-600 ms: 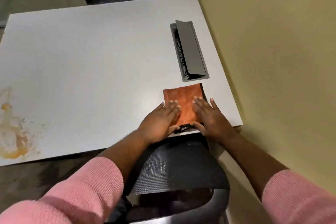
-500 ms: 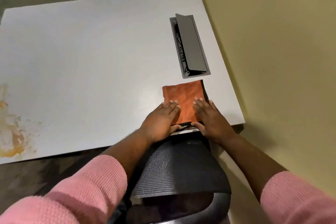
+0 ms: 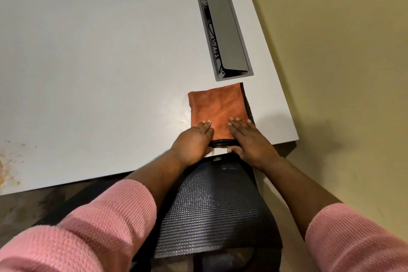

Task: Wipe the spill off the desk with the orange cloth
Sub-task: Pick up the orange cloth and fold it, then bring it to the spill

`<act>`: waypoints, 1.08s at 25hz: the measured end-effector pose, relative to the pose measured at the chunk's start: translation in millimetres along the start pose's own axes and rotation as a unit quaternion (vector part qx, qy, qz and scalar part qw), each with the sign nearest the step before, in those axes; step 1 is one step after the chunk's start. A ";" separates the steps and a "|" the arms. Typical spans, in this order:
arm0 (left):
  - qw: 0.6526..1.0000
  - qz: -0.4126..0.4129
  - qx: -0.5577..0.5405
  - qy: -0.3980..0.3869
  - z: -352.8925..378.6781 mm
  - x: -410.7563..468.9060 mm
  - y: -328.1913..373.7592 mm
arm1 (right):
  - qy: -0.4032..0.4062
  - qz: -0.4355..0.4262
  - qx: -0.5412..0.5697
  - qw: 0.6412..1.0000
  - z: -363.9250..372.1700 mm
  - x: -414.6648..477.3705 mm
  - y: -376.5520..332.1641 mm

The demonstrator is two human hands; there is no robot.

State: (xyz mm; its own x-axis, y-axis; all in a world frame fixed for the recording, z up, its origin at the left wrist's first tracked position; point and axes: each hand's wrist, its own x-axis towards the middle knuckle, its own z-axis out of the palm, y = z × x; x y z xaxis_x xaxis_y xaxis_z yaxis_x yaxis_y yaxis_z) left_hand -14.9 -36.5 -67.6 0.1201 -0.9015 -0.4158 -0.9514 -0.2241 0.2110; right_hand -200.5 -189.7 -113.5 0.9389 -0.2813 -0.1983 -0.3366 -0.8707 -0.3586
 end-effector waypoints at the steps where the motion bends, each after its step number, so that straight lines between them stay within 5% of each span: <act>1: 1.000 -0.002 0.003 0.001 -2.2 0.4 -0.1 | 0.013 -0.005 0.001 1.000 -1.0 -0.4 0.4; 13: 0.998 -0.038 0.040 -0.036 -9.9 0.3 9.4 | 0.111 0.023 -0.035 0.993 -9.8 6.0 -21.3; 22: 0.993 -0.037 0.091 0.064 -53.6 -19.2 -2.9 | 0.178 -0.025 -0.039 0.983 -60.1 2.2 -47.2; 27: 0.987 -0.045 -0.070 0.140 -99.9 -49.8 -23.8 | 0.189 0.003 0.002 0.982 -117.4 2.2 -73.7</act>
State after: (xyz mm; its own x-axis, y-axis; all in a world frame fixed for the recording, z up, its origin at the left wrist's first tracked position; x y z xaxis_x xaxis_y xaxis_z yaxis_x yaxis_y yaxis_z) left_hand 30.1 -23.3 36.5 0.2937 -0.9383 -0.1824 -0.8875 -0.3386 0.3125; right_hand -165.2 -173.5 19.6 0.8966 -0.4160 0.1517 -0.3412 -0.8674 -0.3622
